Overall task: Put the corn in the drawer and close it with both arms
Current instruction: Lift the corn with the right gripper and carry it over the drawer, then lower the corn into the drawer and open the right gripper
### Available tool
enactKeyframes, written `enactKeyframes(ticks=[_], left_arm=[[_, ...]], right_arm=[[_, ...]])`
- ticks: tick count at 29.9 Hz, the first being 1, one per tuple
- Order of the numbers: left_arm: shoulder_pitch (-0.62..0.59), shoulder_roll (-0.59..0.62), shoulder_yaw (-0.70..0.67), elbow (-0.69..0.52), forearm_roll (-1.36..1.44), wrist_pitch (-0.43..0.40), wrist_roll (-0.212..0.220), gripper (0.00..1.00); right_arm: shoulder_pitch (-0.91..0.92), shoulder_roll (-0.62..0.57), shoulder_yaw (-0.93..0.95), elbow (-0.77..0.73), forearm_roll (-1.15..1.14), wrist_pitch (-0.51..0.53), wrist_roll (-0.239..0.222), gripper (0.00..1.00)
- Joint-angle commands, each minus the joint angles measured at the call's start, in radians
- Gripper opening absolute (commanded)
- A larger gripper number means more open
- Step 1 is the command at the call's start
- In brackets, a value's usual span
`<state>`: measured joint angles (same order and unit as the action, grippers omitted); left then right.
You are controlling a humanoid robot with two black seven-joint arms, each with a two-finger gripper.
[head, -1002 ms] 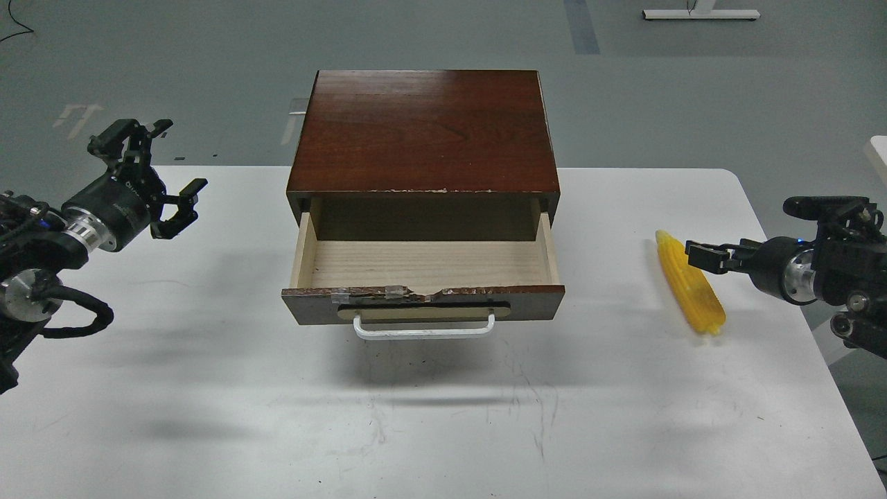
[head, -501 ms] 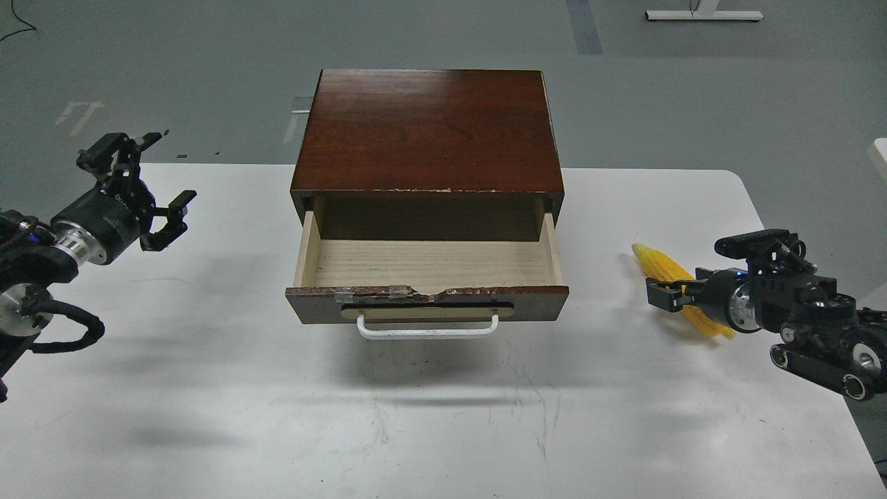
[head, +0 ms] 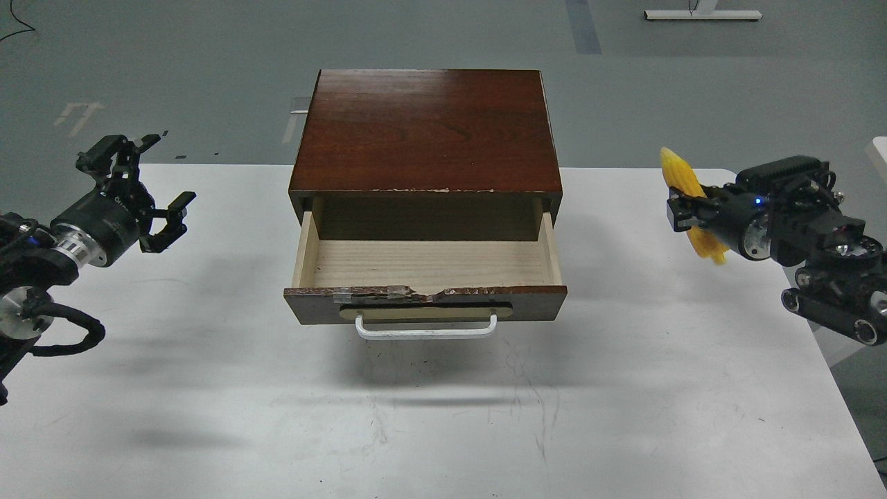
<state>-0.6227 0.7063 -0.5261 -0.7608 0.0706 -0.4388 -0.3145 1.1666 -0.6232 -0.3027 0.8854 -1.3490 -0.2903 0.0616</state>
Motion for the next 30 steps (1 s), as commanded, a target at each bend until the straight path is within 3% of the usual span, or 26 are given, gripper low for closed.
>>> enactKeyframes(ticks=[1,4,6,8,14,20,22,23,26,27,28,29,30], left_arm=[[-0.002,0.010,-0.002,0.000,0.000,-0.001,0.000,0.98],[-0.002,0.022,0.000,0.000,0.000,-0.001,0.000,0.98],[-0.002,0.024,-0.002,0.000,0.000,-0.001,0.000,0.98],[-0.002,0.024,-0.002,0.000,-0.002,-0.001,-0.002,0.98],[-0.003,0.033,-0.002,0.000,0.000,-0.001,-0.002,0.98],[-0.005,0.082,-0.009,-0.009,0.000,-0.005,-0.002,0.98],[-0.005,0.090,-0.009,-0.008,0.000,-0.006,-0.002,0.98],[-0.005,0.090,-0.009,-0.008,0.000,-0.006,-0.002,0.98],[-0.003,0.110,-0.009,-0.008,0.000,-0.012,-0.003,0.98],[-0.003,0.113,-0.009,-0.008,0.000,-0.012,-0.003,0.98],[-0.003,0.114,-0.009,-0.008,0.000,-0.012,-0.002,0.98],[-0.003,0.114,-0.009,-0.008,0.000,-0.012,-0.002,0.98],[-0.003,0.117,-0.009,-0.008,-0.002,-0.012,-0.002,0.98]], right_arm=[[0.178,0.010,-0.001,0.033,-0.004,-0.076,0.056,0.00],[0.326,0.026,-0.001,0.104,-0.005,-0.093,0.127,0.00],[0.437,0.094,-0.016,0.183,-0.031,-0.093,0.245,0.00],[0.491,0.169,-0.018,0.226,-0.115,-0.092,0.297,0.00],[0.512,0.334,-0.050,0.317,-0.350,-0.081,0.349,0.00],[0.499,0.398,-0.145,0.300,-0.366,-0.079,0.366,0.02],[0.466,0.402,-0.150,0.282,-0.366,-0.079,0.368,0.19],[0.466,0.402,-0.150,0.282,-0.366,-0.079,0.368,0.19],[0.447,0.402,-0.173,0.265,-0.369,-0.079,0.382,0.34],[0.447,0.404,-0.185,0.262,-0.371,-0.081,0.395,0.43],[0.447,0.404,-0.191,0.262,-0.372,-0.082,0.402,0.66],[0.447,0.404,-0.191,0.262,-0.372,-0.082,0.402,0.66],[0.446,0.404,-0.191,0.267,-0.372,-0.084,0.402,0.92]])
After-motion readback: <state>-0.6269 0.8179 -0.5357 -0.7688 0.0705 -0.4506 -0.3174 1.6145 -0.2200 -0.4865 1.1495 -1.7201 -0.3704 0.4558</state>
